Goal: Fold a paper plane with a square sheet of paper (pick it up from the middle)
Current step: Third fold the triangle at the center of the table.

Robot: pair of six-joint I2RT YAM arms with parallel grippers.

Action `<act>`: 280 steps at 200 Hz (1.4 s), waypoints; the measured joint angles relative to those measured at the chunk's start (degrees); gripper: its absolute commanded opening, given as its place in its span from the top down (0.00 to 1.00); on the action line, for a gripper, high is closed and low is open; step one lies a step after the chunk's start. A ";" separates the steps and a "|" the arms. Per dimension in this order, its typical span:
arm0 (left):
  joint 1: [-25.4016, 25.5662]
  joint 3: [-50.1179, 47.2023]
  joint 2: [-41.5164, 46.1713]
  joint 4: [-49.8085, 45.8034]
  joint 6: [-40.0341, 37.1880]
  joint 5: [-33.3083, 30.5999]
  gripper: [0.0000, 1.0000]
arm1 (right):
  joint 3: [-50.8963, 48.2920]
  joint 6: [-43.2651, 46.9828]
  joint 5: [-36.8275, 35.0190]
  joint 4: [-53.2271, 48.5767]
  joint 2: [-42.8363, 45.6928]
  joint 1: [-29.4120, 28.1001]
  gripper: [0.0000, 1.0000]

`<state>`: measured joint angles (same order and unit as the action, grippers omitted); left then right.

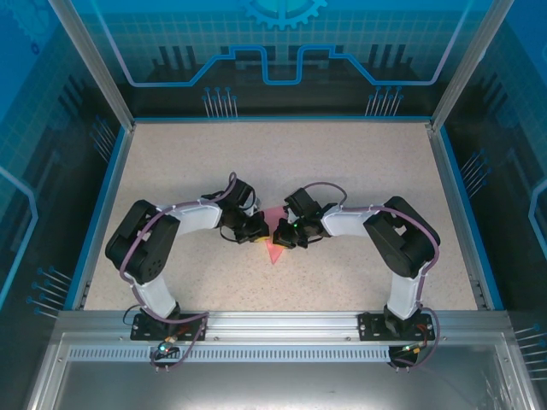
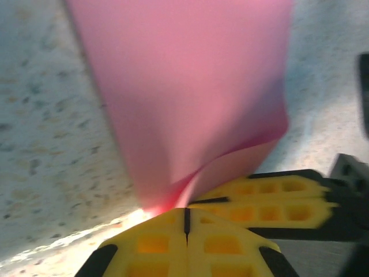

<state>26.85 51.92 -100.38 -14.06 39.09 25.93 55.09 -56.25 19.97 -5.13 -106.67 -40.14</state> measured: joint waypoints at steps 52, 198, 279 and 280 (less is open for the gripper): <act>0.00 -0.59 0.00 -0.35 0.07 -0.37 1.00 | 0.00 0.00 0.00 0.00 0.00 0.00 0.96; 1.49 0.22 -1.75 0.07 0.79 -1.53 1.00 | 0.00 0.00 0.00 0.02 -0.02 0.00 0.97; 2.60 1.68 -1.75 -2.64 -2.05 -5.11 1.00 | -3.17 2.91 -0.33 2.60 2.47 0.09 0.95; 2.62 1.68 -1.75 -2.67 -2.05 -5.16 1.00 | -3.21 2.97 -0.35 2.60 2.51 0.11 0.95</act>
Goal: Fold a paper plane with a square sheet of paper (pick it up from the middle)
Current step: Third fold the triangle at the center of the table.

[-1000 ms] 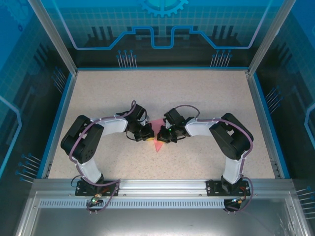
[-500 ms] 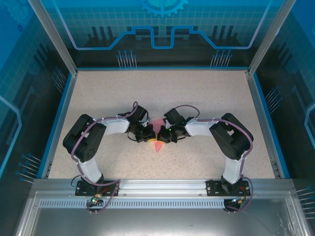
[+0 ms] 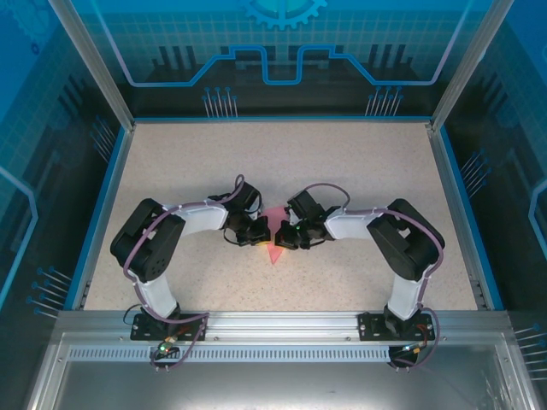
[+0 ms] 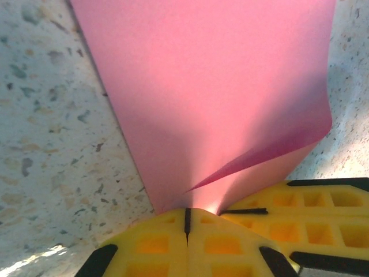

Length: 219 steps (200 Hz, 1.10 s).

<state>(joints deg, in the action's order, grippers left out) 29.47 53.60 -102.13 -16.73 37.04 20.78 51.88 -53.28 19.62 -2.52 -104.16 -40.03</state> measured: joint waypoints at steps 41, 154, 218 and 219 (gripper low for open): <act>0.55 1.11 -0.13 -2.03 -1.05 -2.01 1.00 | -0.50 2.34 -0.07 0.83 1.20 1.38 0.95; 1.84 5.16 -1.99 -7.61 -2.69 -5.25 1.00 | -0.50 5.53 0.35 2.10 -0.87 3.52 0.96; 1.99 5.35 -2.08 -7.72 -2.78 -5.57 1.00 | -1.99 6.43 -1.88 1.86 1.29 11.26 0.96; 1.99 5.35 -2.08 -7.72 -2.78 -5.57 1.00 | -1.99 6.47 -2.05 1.77 1.38 11.32 0.96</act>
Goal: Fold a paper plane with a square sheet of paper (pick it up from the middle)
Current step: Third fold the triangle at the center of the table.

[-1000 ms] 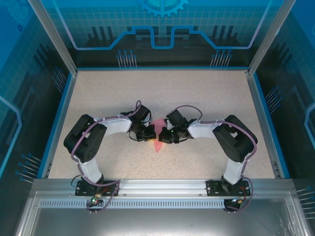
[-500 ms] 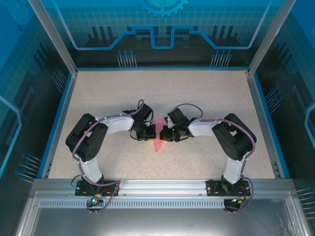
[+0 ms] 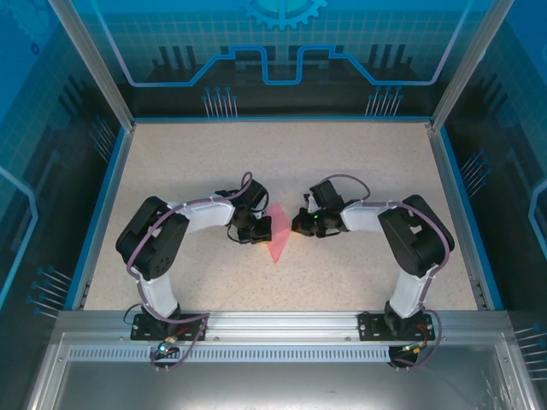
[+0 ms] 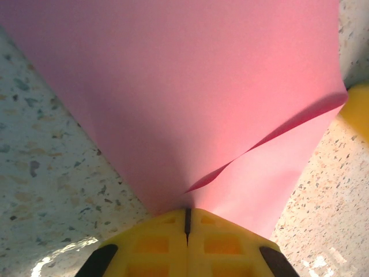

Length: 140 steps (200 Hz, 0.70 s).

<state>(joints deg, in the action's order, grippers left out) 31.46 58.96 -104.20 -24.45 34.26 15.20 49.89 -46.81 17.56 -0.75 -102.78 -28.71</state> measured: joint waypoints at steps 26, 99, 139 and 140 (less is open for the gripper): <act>0.00 0.20 -0.11 -0.31 -0.17 0.00 1.00 | 1.05 2.05 -3.91 -3.04 2.54 -0.59 0.96; 0.00 0.81 -0.44 -1.01 -0.17 -0.04 1.00 | 7.91 3.56 -2.10 -3.52 -4.48 -8.48 0.97; 0.04 0.81 -0.55 -1.03 -0.17 -0.37 1.00 | 7.39 3.39 -0.13 -2.14 -5.66 -6.80 0.97; 0.04 0.81 -0.55 -1.03 -0.17 -0.37 1.00 | 7.34 3.41 -0.07 -2.10 -5.66 -6.75 0.97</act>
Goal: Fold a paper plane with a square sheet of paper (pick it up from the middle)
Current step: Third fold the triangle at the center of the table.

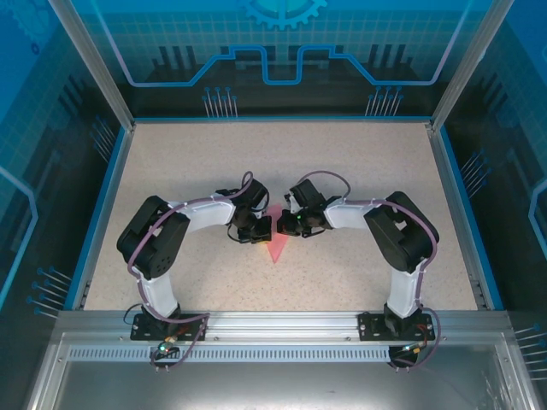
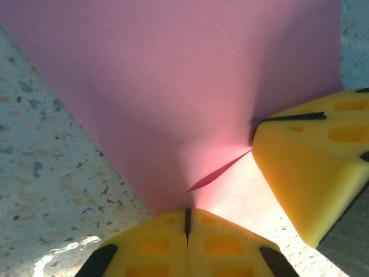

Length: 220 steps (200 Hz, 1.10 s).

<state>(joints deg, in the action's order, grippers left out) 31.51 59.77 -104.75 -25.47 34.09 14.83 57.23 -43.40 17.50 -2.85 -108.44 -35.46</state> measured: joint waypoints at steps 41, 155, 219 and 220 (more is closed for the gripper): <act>0.00 0.11 -0.31 0.46 -0.02 -0.02 1.00 | -4.96 0.68 3.37 4.02 2.25 5.40 0.97; 0.00 0.22 -0.31 0.46 0.02 -0.02 1.00 | -9.42 -3.45 -1.22 1.73 13.20 -3.26 0.98; 0.00 0.22 -0.31 0.46 0.04 -0.02 1.00 | -9.99 -9.60 1.01 5.53 8.37 -9.73 0.99; 0.00 0.22 -0.31 0.46 0.04 -0.02 1.00 | -9.99 -9.60 1.01 5.53 8.33 -9.77 0.99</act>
<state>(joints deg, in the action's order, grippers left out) 31.51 59.99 -105.06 -25.02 34.13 14.81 47.24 -52.99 18.50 2.68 -100.12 -45.23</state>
